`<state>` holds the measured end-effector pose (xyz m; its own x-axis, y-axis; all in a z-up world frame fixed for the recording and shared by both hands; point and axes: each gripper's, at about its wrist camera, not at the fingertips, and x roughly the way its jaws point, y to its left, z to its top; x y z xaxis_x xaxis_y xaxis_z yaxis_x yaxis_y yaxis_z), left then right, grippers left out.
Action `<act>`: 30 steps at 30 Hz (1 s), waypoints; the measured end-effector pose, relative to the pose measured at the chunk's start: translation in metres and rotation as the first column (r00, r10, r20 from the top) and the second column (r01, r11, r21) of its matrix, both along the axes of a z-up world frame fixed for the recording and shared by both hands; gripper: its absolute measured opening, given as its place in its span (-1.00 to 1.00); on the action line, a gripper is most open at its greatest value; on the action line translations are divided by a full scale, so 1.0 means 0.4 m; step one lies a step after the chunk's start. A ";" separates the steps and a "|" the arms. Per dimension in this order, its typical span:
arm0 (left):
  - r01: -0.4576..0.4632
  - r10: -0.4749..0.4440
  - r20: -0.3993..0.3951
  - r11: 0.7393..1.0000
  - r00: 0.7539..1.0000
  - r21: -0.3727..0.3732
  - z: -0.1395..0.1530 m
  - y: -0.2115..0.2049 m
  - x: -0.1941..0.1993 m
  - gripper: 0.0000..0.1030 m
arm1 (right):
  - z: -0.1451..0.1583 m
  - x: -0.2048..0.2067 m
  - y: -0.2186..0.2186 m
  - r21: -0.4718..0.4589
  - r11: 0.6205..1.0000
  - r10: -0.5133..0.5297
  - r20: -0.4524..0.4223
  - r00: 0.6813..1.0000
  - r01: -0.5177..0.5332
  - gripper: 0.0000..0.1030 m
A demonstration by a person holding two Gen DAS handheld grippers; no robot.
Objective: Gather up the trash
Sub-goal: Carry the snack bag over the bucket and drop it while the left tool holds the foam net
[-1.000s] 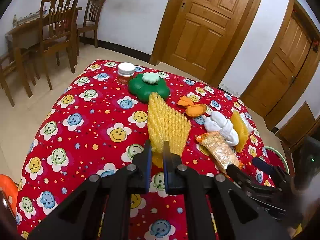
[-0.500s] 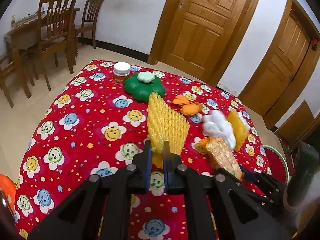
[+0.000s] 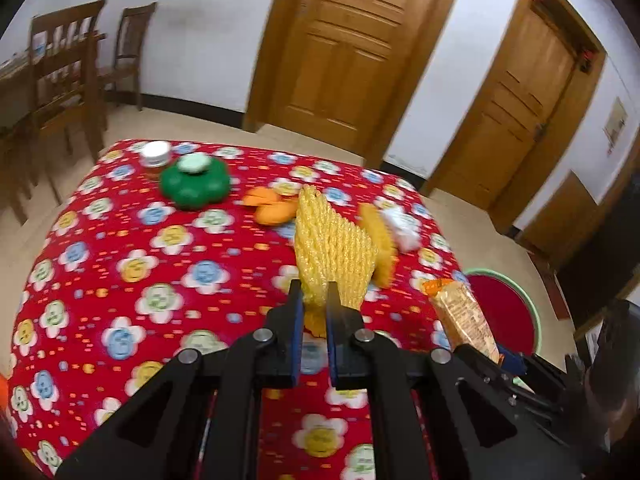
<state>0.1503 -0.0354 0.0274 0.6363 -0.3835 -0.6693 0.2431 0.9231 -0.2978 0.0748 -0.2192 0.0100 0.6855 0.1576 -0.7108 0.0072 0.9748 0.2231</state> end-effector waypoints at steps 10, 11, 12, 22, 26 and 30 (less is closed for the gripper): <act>0.181 -0.181 -0.005 0.983 0.983 0.015 0.015 -0.228 -0.014 -0.84 | -0.004 -0.077 -0.201 0.030 0.981 -0.189 -0.011 0.982 0.189 -0.16; 0.205 -0.205 -0.009 0.979 0.979 0.016 0.013 -0.256 -0.015 -0.84 | -0.007 -0.084 -0.220 0.034 0.978 -0.207 -0.016 0.978 0.207 -0.16; 0.223 -0.223 -0.012 0.975 0.975 0.017 0.011 -0.276 -0.016 -0.84 | -0.011 -0.091 -0.239 0.037 0.973 -0.226 -0.021 0.974 0.227 -0.16; 0.391 -0.389 -0.048 0.919 0.920 0.048 -0.026 -0.510 -0.022 -0.84 | -0.043 -0.144 -0.400 0.037 0.926 -0.373 -0.061 0.926 0.376 -0.16; 0.437 -0.434 -0.063 0.898 0.899 0.054 -0.046 -0.585 -0.020 -0.84 | -0.059 -0.156 -0.446 0.034 0.908 -0.413 -0.083 0.907 0.417 -0.14; 0.473 -0.468 -0.078 0.879 0.880 0.058 -0.063 -0.638 -0.022 -0.82 | -0.074 -0.161 -0.482 0.030 0.891 -0.448 -0.099 0.889 0.452 -0.12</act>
